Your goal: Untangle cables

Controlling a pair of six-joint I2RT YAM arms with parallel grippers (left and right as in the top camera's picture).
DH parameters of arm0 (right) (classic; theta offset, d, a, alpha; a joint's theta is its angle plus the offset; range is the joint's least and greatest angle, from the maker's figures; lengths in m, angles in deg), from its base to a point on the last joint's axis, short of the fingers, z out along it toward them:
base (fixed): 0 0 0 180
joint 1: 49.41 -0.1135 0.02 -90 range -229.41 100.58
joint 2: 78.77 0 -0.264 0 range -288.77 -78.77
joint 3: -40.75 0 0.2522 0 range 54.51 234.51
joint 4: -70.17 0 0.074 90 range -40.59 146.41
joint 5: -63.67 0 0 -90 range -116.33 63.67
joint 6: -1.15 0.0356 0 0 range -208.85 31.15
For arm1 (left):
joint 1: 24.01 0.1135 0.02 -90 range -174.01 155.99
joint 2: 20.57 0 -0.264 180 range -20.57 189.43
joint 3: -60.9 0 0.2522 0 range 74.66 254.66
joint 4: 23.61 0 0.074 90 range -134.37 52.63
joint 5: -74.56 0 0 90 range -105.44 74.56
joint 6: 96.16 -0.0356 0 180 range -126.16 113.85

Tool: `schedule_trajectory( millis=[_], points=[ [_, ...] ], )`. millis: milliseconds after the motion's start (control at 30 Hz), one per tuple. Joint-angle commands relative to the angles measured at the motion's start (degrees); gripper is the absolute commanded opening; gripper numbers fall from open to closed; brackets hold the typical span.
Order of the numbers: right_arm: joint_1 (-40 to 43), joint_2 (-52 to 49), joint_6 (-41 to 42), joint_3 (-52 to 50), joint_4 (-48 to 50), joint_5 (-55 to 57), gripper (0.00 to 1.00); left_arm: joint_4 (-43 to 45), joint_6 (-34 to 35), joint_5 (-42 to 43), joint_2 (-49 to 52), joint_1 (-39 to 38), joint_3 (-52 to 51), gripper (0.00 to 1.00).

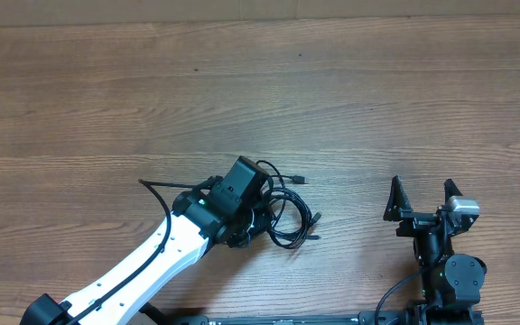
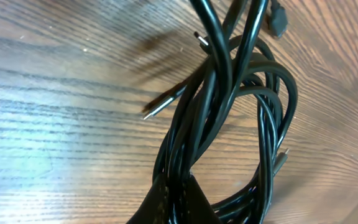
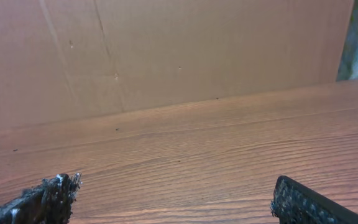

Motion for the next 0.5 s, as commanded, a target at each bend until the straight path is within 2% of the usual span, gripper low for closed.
schedule_trajectory(
  millis=[0,100,267,467],
  points=[
    [0.26,0.09,0.20,-0.61,0.33,0.48,1.00,-2.60,3.74,-1.27,-0.96,-0.04,1.92,0.04],
    [0.26,0.09,0.20,-0.61,0.33,0.48,1.00,-4.46,7.21,-2.58,-0.96,-0.04,1.95,0.04],
    [0.26,0.09,0.20,-0.61,0.33,0.48,1.00,-6.03,7.19,-2.54,-0.96,-0.04,2.58,0.04],
    [0.26,0.09,0.20,-0.61,0.33,0.48,1.00,-15.10,7.04,-7.56,-0.96,-0.04,6.01,0.04]
  ],
)
